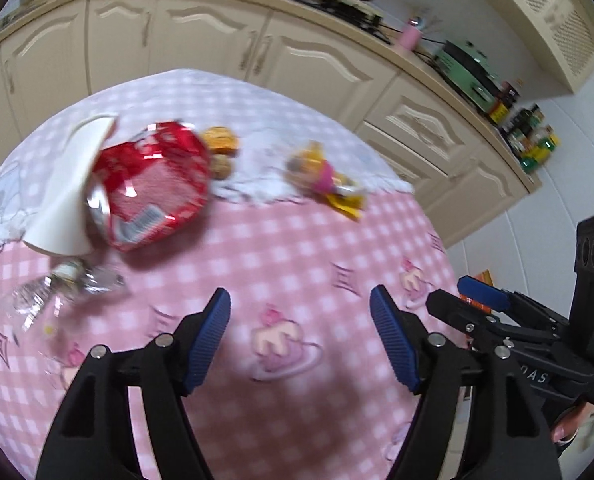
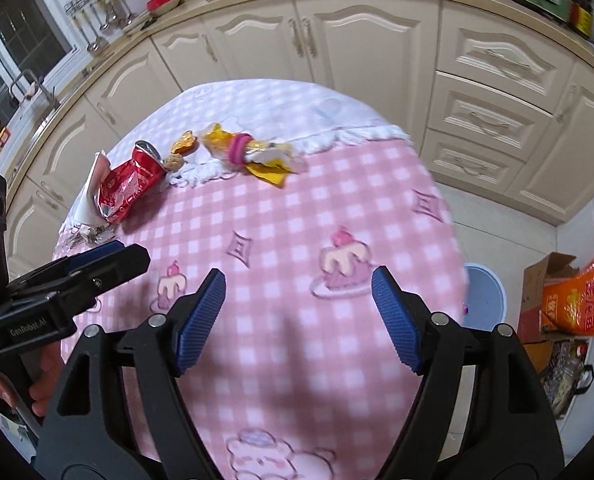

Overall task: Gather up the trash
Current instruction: 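Move both open tools back over the remaining trash on the table, then grasp the yellow candy bag with the right tool while the left tool grasps the clear plastic wrapper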

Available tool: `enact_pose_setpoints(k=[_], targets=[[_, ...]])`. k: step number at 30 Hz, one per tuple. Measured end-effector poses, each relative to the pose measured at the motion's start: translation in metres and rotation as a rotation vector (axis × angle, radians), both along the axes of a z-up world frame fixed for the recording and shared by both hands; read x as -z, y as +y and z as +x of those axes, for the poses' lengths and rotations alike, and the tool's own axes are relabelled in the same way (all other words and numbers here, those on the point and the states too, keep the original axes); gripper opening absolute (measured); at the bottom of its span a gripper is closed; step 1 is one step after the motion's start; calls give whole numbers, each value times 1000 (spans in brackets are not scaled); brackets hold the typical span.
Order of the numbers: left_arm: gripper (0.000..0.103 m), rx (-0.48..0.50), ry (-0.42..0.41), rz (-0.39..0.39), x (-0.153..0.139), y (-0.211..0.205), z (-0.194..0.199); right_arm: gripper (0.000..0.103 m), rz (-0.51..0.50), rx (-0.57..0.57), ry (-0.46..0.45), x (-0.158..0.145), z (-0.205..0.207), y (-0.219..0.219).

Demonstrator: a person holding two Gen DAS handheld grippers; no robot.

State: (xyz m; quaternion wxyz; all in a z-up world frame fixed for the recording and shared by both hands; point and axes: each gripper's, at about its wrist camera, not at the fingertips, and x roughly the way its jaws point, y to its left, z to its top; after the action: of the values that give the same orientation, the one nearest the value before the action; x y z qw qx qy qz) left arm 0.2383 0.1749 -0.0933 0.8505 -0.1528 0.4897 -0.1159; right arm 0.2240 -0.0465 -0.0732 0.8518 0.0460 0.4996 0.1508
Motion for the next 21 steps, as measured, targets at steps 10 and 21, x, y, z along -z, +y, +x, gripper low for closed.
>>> enact_pose_setpoints(k=[10,21], targets=[[75,-36,61,-32,6,37,44,75,-72,-99,37,9,69,52],[75,-80,65,-86,-6,63,59,81,-110,-150,29,21,122,83]])
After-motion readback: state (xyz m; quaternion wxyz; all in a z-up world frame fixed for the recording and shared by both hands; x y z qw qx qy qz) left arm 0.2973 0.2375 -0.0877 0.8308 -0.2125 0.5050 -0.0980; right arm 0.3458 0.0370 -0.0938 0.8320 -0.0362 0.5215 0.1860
